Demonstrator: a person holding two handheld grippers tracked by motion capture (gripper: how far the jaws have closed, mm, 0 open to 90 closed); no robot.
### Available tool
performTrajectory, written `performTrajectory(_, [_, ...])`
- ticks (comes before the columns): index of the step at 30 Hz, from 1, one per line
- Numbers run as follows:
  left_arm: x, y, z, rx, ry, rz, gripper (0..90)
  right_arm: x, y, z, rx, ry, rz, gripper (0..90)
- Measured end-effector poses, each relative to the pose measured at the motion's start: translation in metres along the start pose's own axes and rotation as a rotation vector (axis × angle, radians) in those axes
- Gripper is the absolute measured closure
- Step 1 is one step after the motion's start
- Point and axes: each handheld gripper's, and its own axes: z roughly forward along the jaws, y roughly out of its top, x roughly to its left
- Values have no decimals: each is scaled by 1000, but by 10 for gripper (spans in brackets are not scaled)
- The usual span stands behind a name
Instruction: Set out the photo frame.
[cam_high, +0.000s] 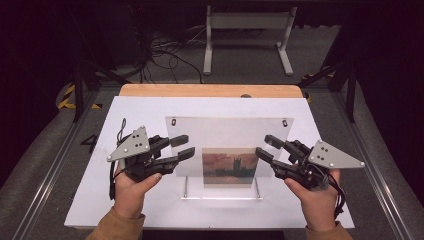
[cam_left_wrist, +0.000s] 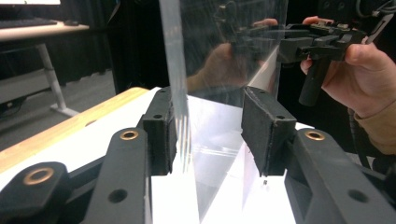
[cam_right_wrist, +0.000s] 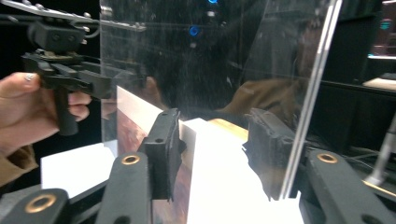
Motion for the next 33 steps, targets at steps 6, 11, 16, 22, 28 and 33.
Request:
performTrajectory(6, [6,-6,3,15,34,-13,478,-7,-6,2,25,-37,21,425])
performTrajectory(11, [8,-9,1,30,45,-21,445,-8,-7,3,36,-50,27,381])
performTrajectory(16, [6,-10,-3,28,60,-21,381,-9,-7,0,53,-52,36,335])
performTrajectory(22, [0,-10,-19,39,78,-1,296,-10,-5,-11,107,-50,29,243])
performTrajectory(28, [-1,-15,-38,108,141,0,255,-18,-1,-30,141,-79,20,201])
performTrajectory(33, [4,-22,-53,134,188,-19,226,-28,0,-45,165,-123,29,181])
